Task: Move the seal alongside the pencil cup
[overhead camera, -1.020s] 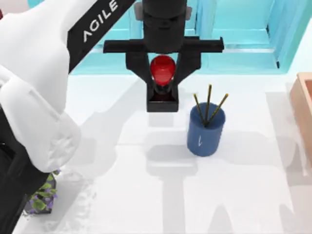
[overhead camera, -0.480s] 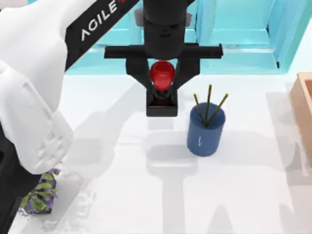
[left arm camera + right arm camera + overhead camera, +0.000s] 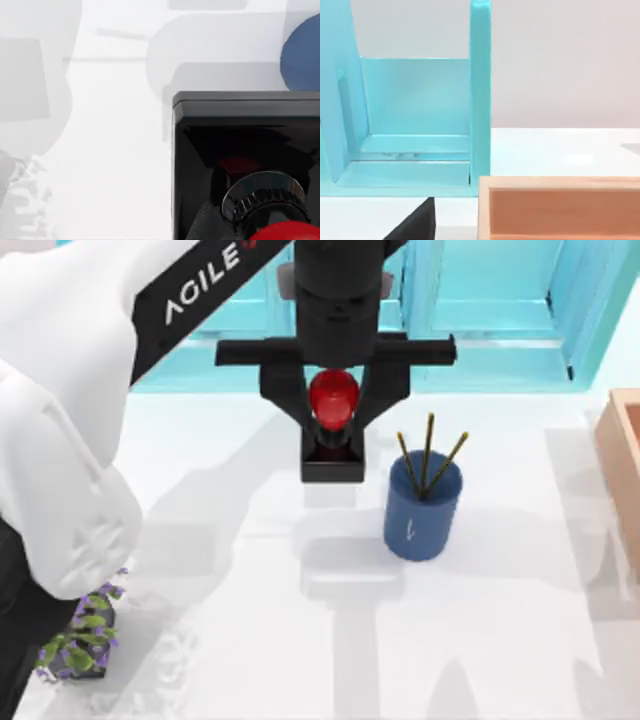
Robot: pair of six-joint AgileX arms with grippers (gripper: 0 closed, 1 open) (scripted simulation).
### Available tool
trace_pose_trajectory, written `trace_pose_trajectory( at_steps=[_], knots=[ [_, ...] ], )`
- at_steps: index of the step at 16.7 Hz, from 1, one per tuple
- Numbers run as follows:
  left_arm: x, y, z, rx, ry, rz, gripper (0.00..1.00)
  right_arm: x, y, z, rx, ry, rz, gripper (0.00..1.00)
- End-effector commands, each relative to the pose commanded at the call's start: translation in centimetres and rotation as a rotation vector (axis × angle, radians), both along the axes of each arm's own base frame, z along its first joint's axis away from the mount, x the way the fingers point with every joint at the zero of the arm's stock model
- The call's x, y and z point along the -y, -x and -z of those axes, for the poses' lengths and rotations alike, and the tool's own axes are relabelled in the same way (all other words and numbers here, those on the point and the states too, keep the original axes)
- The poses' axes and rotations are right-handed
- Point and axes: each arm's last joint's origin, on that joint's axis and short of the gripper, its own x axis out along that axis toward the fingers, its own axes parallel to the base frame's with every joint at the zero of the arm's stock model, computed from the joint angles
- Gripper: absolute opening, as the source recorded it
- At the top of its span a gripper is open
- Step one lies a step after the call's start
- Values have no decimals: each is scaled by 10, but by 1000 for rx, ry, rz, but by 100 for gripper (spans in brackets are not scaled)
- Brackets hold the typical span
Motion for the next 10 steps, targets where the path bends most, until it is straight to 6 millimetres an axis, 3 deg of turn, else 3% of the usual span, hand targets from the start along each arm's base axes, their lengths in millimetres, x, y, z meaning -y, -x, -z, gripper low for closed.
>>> trace_pose_trajectory(
  at_steps=[10],
  knots=[
    [0, 0, 0, 0, 0, 0, 90, 0, 0, 0, 0, 0, 0, 100]
  ],
)
